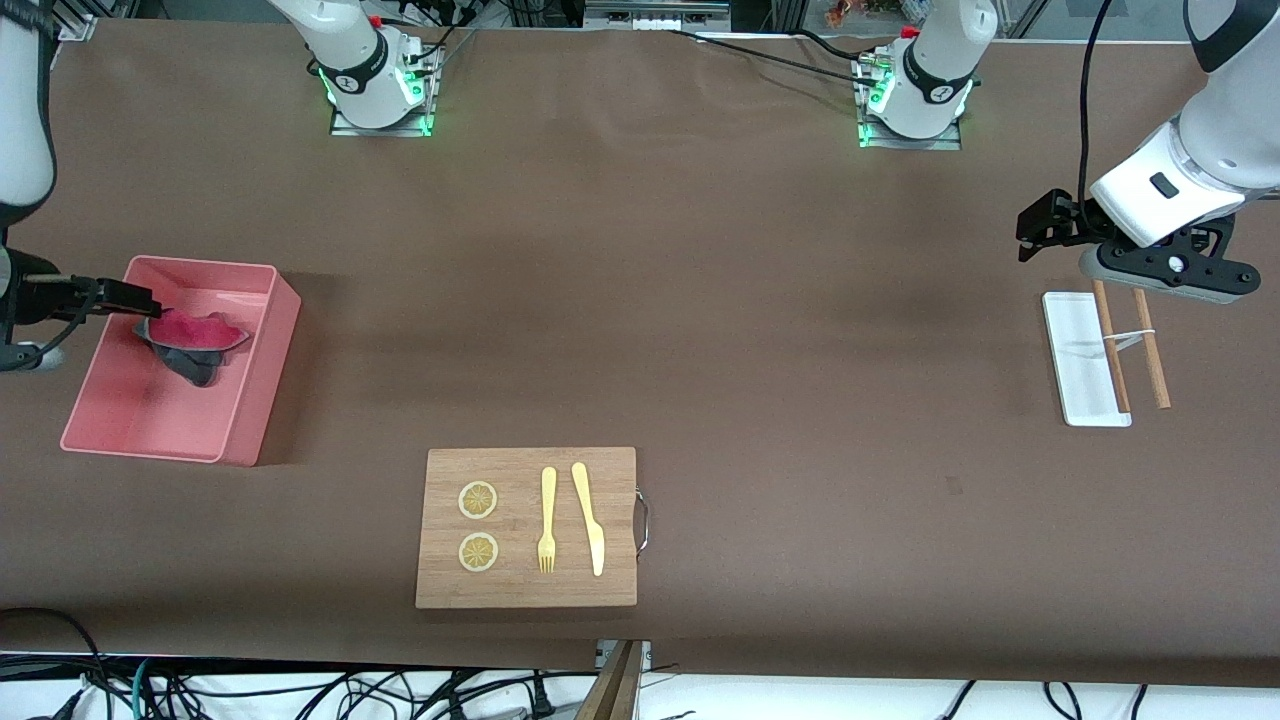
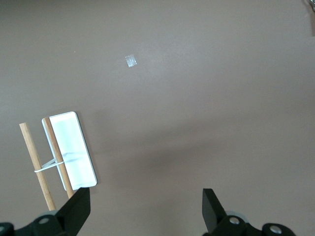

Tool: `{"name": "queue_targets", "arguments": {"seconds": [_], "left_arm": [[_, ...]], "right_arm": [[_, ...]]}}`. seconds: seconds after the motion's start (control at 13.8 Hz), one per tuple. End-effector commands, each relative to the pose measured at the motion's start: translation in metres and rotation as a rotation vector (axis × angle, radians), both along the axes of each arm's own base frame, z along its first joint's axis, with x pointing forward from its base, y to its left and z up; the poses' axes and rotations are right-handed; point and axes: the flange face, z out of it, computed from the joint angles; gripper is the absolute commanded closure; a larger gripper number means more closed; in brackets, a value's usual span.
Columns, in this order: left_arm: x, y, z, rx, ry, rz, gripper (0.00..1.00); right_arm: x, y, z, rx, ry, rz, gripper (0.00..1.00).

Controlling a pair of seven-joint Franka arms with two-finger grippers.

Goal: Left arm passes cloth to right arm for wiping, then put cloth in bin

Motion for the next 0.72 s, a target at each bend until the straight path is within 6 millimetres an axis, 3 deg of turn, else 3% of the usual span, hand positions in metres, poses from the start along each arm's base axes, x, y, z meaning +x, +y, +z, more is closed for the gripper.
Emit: {"name": "queue_targets", "arguments": {"seconds": [0.0,0.22,0.51,0.65], "left_arm": [[0.004,-0.001,0.005,0.012,0.003,-0.001,0.0],[0.004,0.0,0.005,0.012,0.003,0.002,0.0],[0.004,0.003,0.005,0.011,0.003,0.003,0.0],[0.004,0.005,0.005,0.012,0.003,0.006,0.0]], "right_arm": [[-0.019,0.035,0.045,-0.008,-0.037,0.021,0.0],[-0.031,0.057,0.077,-0.105,-0.072,0.102,0.0],[-0.035,0.064,0.095,-0.104,-0.074,0.115,0.0],[-0.041,0.067,0.117,-0.107,-0.126,0.112,0.0]]}}
